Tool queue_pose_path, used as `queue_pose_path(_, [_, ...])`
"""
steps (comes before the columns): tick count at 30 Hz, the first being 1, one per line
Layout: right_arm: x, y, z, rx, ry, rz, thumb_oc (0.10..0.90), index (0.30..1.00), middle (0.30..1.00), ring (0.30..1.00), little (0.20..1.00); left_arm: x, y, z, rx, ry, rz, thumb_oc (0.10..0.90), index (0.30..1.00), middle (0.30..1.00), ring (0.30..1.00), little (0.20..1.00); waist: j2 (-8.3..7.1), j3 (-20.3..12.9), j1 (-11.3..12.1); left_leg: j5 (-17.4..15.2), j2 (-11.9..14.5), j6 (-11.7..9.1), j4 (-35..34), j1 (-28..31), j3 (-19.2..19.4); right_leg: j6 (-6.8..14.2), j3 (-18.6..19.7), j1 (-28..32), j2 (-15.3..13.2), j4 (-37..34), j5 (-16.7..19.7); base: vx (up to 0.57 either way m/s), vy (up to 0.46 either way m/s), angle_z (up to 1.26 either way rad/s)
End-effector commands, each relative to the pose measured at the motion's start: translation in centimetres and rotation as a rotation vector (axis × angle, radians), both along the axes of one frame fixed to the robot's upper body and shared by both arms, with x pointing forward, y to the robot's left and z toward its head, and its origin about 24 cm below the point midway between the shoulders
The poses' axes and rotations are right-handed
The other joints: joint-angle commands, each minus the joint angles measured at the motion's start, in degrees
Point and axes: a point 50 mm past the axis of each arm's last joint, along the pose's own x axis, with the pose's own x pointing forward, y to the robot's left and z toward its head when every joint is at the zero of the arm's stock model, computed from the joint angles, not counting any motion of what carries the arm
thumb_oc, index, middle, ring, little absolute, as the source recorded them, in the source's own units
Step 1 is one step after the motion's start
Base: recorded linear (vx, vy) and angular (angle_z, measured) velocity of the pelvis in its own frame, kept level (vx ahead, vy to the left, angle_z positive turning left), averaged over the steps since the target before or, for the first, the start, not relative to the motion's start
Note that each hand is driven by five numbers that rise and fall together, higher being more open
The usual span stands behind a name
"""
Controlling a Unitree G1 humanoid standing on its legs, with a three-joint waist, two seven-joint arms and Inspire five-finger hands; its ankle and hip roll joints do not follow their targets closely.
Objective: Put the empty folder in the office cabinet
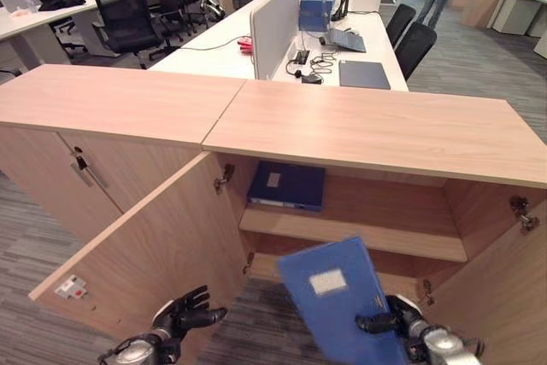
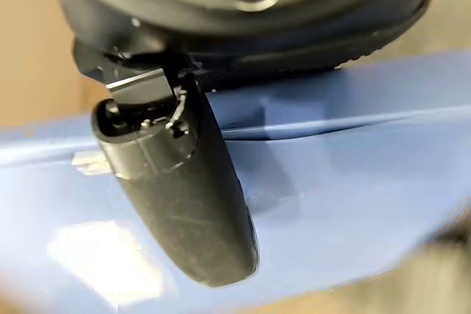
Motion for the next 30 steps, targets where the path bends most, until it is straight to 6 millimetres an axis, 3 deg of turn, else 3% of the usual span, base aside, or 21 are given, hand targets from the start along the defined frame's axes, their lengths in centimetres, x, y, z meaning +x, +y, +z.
queue_pose_path(1, [8.1, -1.0, 5.2, 0.224, -0.411, -0.368, 0.400, 0.300, 0.300, 0.300, 0.300, 4.9, 0.6, 3.0, 0.034, -0.196, 0.003, 0.800, 0.900, 0.900, 0.900, 0.900, -0.05, -1.29, 0.64, -10.10, -3.49, 0.53, -0.05, 4.26, -0.52, 2.29, -5.34, -4.84, -2.34, 2.91, 6.76, 0.06, 0.021, -0.15])
queue_pose_path(2, [8.6, -1.2, 5.6, 0.332, -0.461, -0.548, 0.400, 0.300, 0.300, 0.300, 0.300, 4.8, 0.3, 3.0, 0.028, -0.198, 0.004, 0.800, 0.900, 0.900, 0.900, 0.900, 0.18, -1.26, 0.68, -10.36, -3.37, 0.59, -0.05, 4.48, -0.08, 2.43, -5.80, -4.97, -2.44, 3.32, 6.98, 0.02, 0.003, -0.08])
queue_pose_path(8, [9.1, -2.9, 5.4, 0.366, -0.417, -0.747, 0.400, 0.300, 0.300, 0.300, 0.300, 4.1, -0.1, 1.8, 0.035, -0.127, 0.011, 0.800, 0.900, 0.900, 0.900, 0.900, 0.11, -1.52, 1.28, -10.83, -3.19, 0.34, -0.05, 4.91, 0.70, 2.64, -6.82, -4.53, -2.65, 2.56, 7.28, 0.04, -0.016, -0.07])
queue_pose_path(10, [8.8, -3.1, 5.1, 0.367, -0.390, -0.767, 0.400, 0.300, 0.300, 0.300, 0.300, 4.1, -0.3, 1.8, 0.032, -0.125, 0.004, 0.800, 0.900, 0.900, 0.900, 0.900, 0.12, -1.49, 1.41, -10.85, -3.23, 0.31, -0.05, 4.89, 0.55, 2.60, -7.04, -4.37, -2.67, 2.34, 7.16, 0.04, -0.039, -0.03])
queue_pose_path(11, [7.7, -3.4, 3.6, 0.349, -0.247, -0.768, 0.400, 0.300, 0.300, 0.300, 0.300, 4.2, -1.4, 1.5, -0.015, -0.119, -0.007, 0.800, 0.900, 0.900, 0.900, 0.900, 0.06, -1.43, 1.87, -10.83, -3.30, 0.24, -0.05, 4.80, 0.04, 2.54, -7.46, -4.19, -2.72, 2.09, 6.59, 0.02, -0.043, -0.01])
queue_pose_path(16, [7.7, -2.3, 3.3, 0.396, -0.237, -0.727, 0.400, 0.300, 0.300, 0.300, 0.300, 4.1, -2.1, 1.6, -0.055, -0.146, -0.009, 0.800, 0.900, 0.900, 0.900, 0.900, 0.63, -0.55, 2.39, -10.71, -3.43, 0.47, -0.05, 4.71, -0.50, 2.45, -8.33, -4.65, -3.17, 3.93, 5.73, 0.00, -0.017, 0.05])
queue_pose_path(19, [9.4, -0.9, 4.3, 0.427, -0.286, -0.660, 0.400, 0.300, 0.300, 0.300, 0.300, 3.9, -2.1, 2.1, -0.079, -0.178, 0.004, 0.800, 0.900, 0.900, 0.900, 0.900, 1.51, 1.22, 4.60, -11.58, -2.80, 0.17, -0.05, 4.59, 1.09, 3.34, -15.64, -7.33, -6.86, 9.35, 6.47, -0.04, -0.008, -0.12])
queue_pose_path(21, [10.6, 0.1, 5.0, 0.454, -0.310, -0.624, 0.400, 0.300, 0.300, 0.300, 0.300, 3.1, -1.4, 2.2, -0.075, -0.169, 0.026, 0.800, 0.900, 0.900, 0.900, 0.900, 1.33, 1.24, 5.97, -11.96, -2.24, -0.43, -0.05, 3.97, 3.69, 3.89, -21.46, -7.72, -9.35, 7.96, 7.36, 0.00, -0.051, -0.56])
queue_pose_path(23, [11.2, 0.5, 5.4, 0.464, -0.323, -0.610, 0.400, 0.300, 0.300, 0.300, 0.300, 3.0, -1.2, 2.3, -0.075, -0.170, 0.029, 0.800, 0.900, 0.900, 0.900, 0.900, 1.18, 1.22, 6.34, -11.86, -1.77, -0.63, -0.05, 3.65, 4.49, 3.72, -22.05, -8.18, -9.27, 6.19, 7.82, 0.00, -0.098, -0.71])
queue_pose_path(26, [13.9, 1.3, 8.1, 0.500, -0.444, -0.567, 0.400, 0.300, 0.300, 0.300, 0.300, 3.1, -0.9, 2.5, -0.074, -0.185, 0.038, 0.800, 0.900, 0.900, 0.900, 0.900, 1.20, 3.40, 5.98, -11.93, -0.80, -1.45, -0.05, 4.01, 4.81, 4.54, -19.51, -14.67, -6.93, 1.45, 12.25, 0.06, -0.163, -0.31])
queue_pose_path(30, [15.0, 1.3, 10.0, 0.541, -0.559, -0.565, 0.400, 0.300, 0.300, 0.300, 0.300, 2.7, -0.8, 2.4, -0.067, -0.185, 0.027, 0.800, 0.900, 0.900, 0.900, 0.900, 0.05, 3.13, 5.97, -12.98, -0.92, -2.72, -0.05, 4.22, 3.92, 4.59, -23.42, -13.41, -5.82, -5.33, 14.88, 0.16, -0.191, -0.11])
